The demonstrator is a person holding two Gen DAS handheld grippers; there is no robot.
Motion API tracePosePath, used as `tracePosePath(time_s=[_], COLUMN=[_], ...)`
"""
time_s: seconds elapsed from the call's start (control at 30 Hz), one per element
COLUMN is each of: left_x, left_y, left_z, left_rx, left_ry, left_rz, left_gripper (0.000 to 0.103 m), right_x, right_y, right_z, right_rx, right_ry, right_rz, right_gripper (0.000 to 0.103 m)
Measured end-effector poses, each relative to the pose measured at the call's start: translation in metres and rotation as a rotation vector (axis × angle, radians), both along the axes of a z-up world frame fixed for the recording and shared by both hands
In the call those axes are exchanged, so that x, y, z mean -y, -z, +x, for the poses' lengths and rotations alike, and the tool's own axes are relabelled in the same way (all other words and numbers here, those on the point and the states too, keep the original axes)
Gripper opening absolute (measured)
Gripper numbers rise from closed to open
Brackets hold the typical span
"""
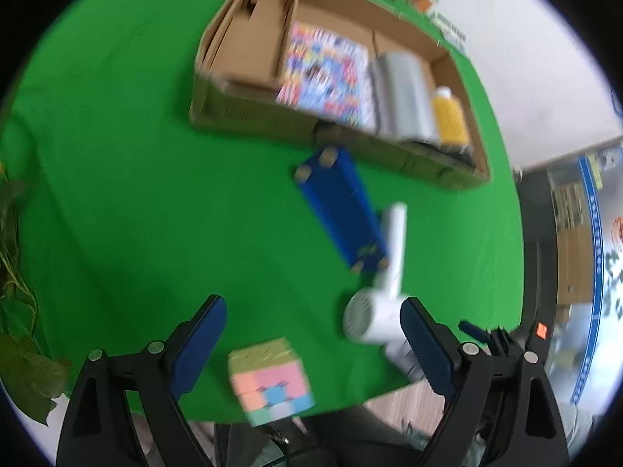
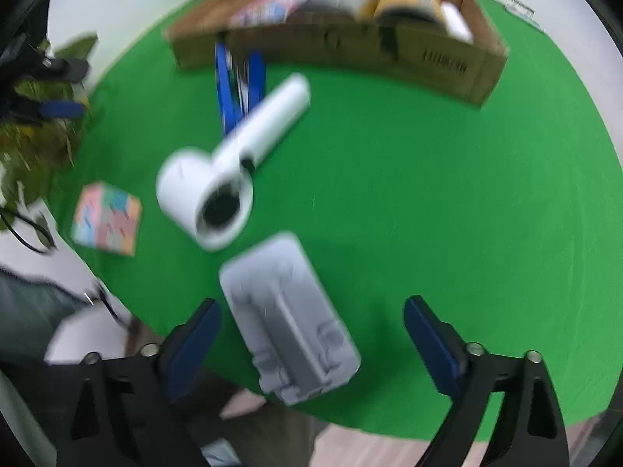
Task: Organize rigid objects
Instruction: 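Move the right tool toward the blue stapler on the table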
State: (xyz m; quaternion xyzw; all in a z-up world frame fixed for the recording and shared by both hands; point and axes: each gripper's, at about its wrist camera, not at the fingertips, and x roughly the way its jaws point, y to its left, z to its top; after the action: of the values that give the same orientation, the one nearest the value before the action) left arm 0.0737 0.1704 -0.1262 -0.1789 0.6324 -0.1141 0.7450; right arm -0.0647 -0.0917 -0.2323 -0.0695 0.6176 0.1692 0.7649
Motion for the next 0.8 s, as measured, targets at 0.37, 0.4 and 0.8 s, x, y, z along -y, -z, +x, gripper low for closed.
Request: tracePosePath(time_s=[0.37,0.4,0.8], left_x=[-0.026,-0.025,0.009], left_y=[0.016,0.016,0.057], left_z=[0.004,0.009,0.090], left_rx=[-0.029,-0.022,-0.086], left_ry=[0.075,0.077,0.070], left_rz=[-0.037,-0.049,-0.278], left_gripper=[0.090,0.090,0.090], right_x=[0.001,0.004,-0.098], right_y=[0.022,0.021,-0.046], right_z=[0.004,0.009,0.023], right_rx=[0.007,0.008,0.228], right_ry=[0.199,0.242,0.075], right_rz=[-0.079,-0.080,0.077], right_gripper=[0.049,0.045,0.095])
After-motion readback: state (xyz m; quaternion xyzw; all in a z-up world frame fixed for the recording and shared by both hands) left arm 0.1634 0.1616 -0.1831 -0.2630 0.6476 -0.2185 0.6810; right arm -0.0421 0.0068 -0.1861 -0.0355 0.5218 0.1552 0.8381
